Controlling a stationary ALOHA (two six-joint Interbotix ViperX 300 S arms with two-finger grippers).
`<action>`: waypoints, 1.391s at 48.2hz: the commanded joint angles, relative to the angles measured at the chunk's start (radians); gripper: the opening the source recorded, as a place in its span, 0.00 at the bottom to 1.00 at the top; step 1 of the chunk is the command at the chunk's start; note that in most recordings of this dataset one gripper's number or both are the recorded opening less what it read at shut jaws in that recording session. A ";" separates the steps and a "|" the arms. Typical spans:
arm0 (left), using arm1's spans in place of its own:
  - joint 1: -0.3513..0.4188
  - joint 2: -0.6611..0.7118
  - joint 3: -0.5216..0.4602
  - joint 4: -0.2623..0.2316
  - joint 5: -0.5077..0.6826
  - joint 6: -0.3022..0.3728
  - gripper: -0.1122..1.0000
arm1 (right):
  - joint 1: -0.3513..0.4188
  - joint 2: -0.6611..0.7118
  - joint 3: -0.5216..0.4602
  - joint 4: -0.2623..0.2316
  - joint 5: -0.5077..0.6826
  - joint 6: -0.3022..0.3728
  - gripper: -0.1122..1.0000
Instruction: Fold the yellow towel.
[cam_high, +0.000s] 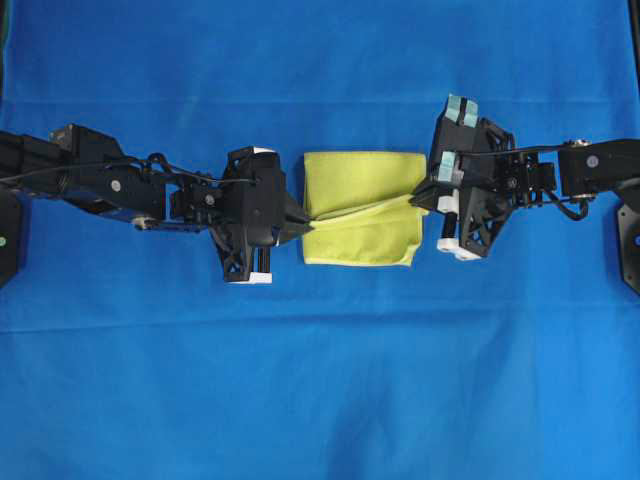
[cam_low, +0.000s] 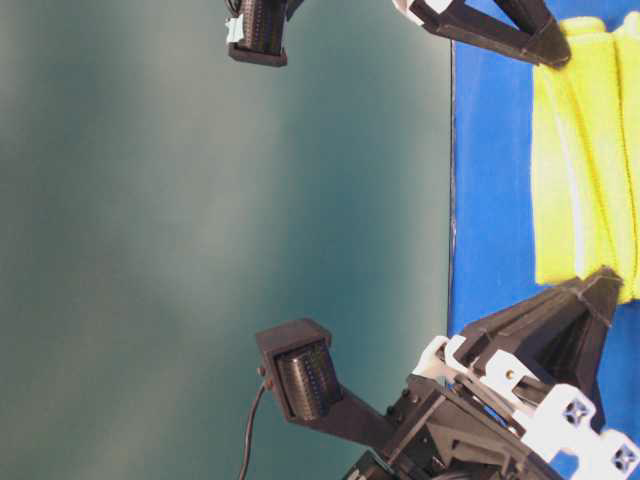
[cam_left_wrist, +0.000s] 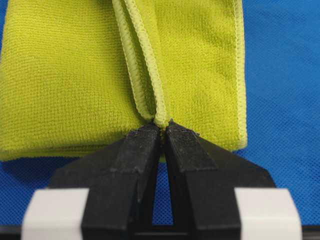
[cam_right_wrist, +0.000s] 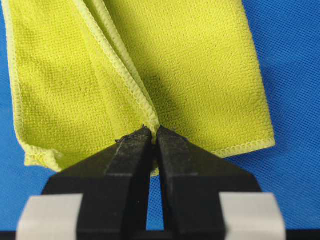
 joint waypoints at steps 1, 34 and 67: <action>-0.005 -0.009 -0.012 -0.002 -0.006 -0.002 0.13 | 0.002 0.002 -0.015 0.003 -0.005 0.003 0.14; -0.106 -0.132 -0.017 -0.002 0.126 -0.003 0.56 | 0.196 -0.057 -0.037 0.023 0.077 0.060 0.61; -0.114 -0.738 0.129 -0.002 0.252 0.008 0.56 | 0.233 -0.719 0.003 -0.071 0.298 0.066 0.61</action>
